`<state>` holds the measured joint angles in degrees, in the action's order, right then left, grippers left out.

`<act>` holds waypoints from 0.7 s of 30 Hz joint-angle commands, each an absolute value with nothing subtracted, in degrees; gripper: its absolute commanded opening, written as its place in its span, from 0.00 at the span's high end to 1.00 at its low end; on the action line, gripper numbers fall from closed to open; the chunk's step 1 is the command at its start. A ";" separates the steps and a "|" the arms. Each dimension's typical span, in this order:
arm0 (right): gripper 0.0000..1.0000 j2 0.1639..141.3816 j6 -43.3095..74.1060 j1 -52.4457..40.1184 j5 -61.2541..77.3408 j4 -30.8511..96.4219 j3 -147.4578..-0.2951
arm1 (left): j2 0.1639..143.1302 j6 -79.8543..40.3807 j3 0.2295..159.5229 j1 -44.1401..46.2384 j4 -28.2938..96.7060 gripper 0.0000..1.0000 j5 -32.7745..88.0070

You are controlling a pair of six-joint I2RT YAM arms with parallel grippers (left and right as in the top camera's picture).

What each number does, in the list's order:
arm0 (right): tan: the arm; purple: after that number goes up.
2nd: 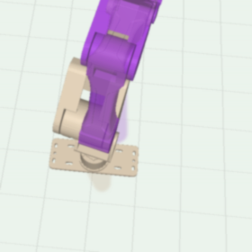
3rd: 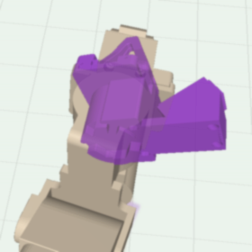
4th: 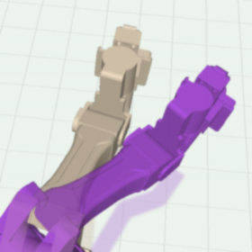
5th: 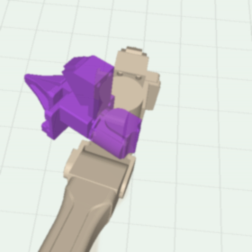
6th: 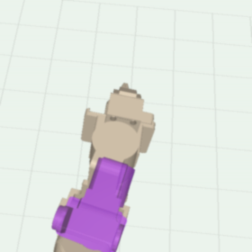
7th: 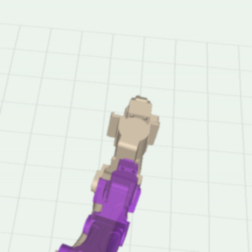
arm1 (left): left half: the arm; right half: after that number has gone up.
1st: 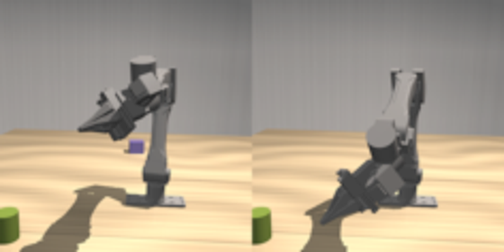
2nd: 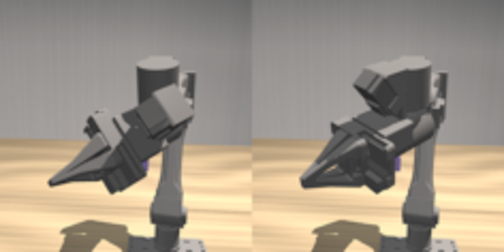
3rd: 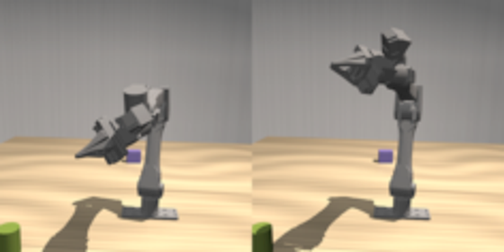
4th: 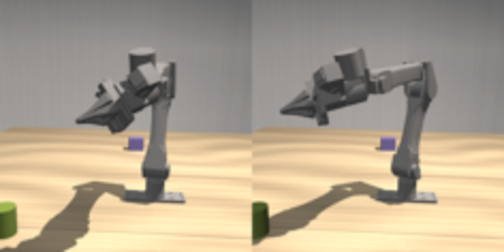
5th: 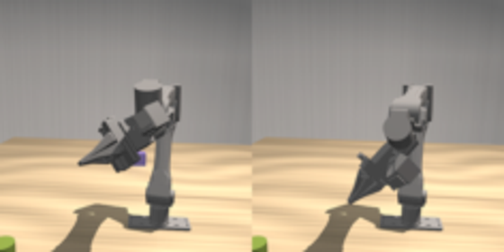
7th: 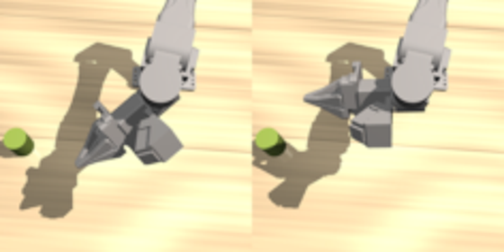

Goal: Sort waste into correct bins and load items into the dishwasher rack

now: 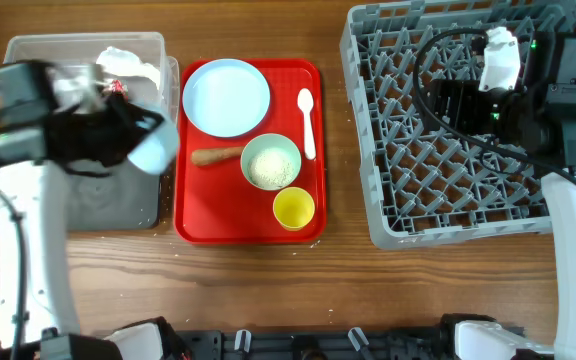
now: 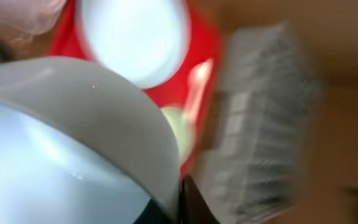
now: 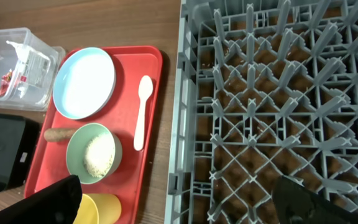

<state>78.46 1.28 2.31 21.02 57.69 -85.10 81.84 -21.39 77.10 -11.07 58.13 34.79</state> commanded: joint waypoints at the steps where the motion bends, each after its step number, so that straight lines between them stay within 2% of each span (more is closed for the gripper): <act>1: 0.01 78.81 1.58 2.22 22.15 57.39 -84.82 | 85.34 -21.08 76.71 5.13 61.71 0.96 4.32; 5: 0.00 80.23 1.65 2.22 22.15 57.71 -84.82 | 93.36 -22.04 76.71 15.22 62.02 0.96 2.92; 10: 0.00 82.54 1.56 2.22 22.15 58.81 -84.82 | 102.67 -30.41 76.71 18.28 64.77 0.96 -0.01; 14: 0.00 84.14 1.56 2.22 22.15 58.54 -84.82 | 106.30 -31.00 76.71 20.23 64.45 0.96 2.13; 18: 0.00 84.93 1.58 2.22 22.15 58.30 -84.82 | 106.30 -30.96 76.71 22.17 63.18 0.71 2.52; 21: 0.00 84.93 1.58 2.22 22.15 57.84 -84.82 | 106.28 -30.87 77.32 22.39 60.62 0.64 3.40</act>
<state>84.29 1.28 2.31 21.02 58.50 -85.10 105.97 -30.57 76.93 22.13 62.00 2.83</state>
